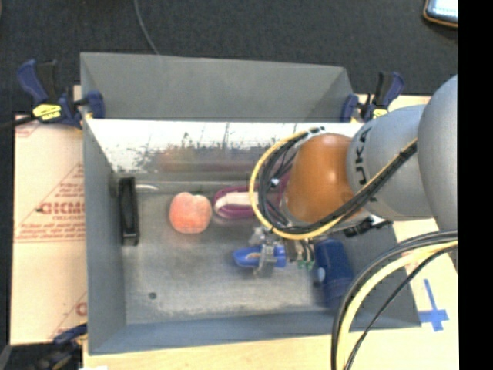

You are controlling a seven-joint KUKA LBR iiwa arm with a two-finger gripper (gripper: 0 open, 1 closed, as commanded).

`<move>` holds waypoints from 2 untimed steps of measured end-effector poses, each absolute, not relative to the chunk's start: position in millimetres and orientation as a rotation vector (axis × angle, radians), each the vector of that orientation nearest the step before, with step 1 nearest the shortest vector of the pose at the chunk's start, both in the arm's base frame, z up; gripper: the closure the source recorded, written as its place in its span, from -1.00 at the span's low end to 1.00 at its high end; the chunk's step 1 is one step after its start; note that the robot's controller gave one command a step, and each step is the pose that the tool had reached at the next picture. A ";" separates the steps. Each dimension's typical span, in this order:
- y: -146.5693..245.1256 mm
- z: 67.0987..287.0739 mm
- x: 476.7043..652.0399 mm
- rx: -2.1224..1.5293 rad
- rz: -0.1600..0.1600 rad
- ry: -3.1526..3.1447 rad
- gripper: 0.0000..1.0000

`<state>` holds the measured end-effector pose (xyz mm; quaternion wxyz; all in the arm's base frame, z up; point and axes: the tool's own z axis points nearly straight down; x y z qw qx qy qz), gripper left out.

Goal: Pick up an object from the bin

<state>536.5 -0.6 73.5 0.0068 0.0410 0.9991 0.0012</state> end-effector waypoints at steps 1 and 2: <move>-0.6 73.5 536.5 0.129 0.004 3.125 1.00; -0.6 94.8 533.1 0.130 0.003 3.136 1.00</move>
Offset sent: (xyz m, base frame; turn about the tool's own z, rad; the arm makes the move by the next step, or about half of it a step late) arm -0.0001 0.0001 0.0991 0.0005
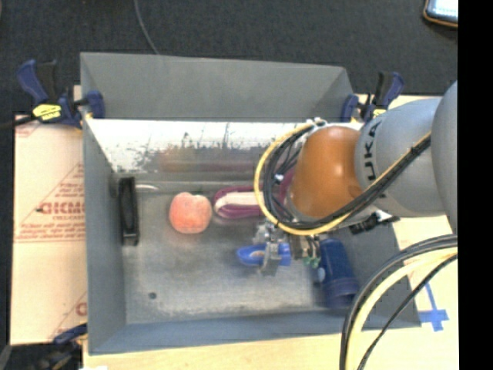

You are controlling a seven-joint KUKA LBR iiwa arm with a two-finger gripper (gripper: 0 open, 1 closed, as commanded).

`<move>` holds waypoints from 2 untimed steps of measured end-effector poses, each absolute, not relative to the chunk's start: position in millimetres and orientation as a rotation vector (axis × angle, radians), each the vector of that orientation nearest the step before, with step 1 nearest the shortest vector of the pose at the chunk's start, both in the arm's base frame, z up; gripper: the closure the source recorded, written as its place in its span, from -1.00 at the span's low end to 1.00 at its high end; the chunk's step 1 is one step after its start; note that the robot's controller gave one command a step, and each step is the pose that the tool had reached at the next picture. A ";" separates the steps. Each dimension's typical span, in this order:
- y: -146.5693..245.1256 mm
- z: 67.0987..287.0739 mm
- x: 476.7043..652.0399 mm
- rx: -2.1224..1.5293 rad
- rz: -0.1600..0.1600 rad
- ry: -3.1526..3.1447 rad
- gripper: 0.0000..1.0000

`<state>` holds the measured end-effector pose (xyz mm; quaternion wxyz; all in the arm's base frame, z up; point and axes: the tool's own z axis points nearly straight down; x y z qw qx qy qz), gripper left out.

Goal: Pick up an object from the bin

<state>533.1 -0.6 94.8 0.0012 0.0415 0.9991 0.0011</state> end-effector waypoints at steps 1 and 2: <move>-0.8 138.9 537.1 0.130 0.004 3.122 1.00; -1.1 156.7 536.7 0.131 0.004 3.124 1.00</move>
Offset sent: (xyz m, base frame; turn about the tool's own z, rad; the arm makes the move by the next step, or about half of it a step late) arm 0.0030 -0.0002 0.0739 0.0001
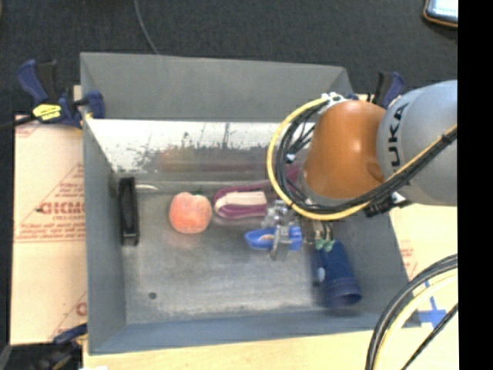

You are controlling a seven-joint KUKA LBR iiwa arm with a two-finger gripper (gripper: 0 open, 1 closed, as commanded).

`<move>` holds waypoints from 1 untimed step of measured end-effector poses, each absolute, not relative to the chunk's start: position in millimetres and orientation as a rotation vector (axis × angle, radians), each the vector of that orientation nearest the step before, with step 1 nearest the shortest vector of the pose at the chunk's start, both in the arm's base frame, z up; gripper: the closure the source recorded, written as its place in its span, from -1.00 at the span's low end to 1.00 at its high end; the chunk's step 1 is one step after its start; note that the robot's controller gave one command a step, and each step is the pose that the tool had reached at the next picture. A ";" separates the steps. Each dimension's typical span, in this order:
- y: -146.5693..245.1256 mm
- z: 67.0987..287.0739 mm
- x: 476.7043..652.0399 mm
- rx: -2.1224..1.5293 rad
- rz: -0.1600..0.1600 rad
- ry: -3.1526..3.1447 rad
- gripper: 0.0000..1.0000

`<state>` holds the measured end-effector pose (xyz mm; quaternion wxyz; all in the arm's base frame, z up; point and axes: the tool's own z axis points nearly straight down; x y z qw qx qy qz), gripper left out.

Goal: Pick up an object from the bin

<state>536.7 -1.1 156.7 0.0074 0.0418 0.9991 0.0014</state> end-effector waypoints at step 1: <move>-1.1 173.5 537.0 0.131 0.004 3.123 1.00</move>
Offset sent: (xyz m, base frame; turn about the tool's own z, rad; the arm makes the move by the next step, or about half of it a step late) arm 0.0003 -0.0003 0.0338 0.0003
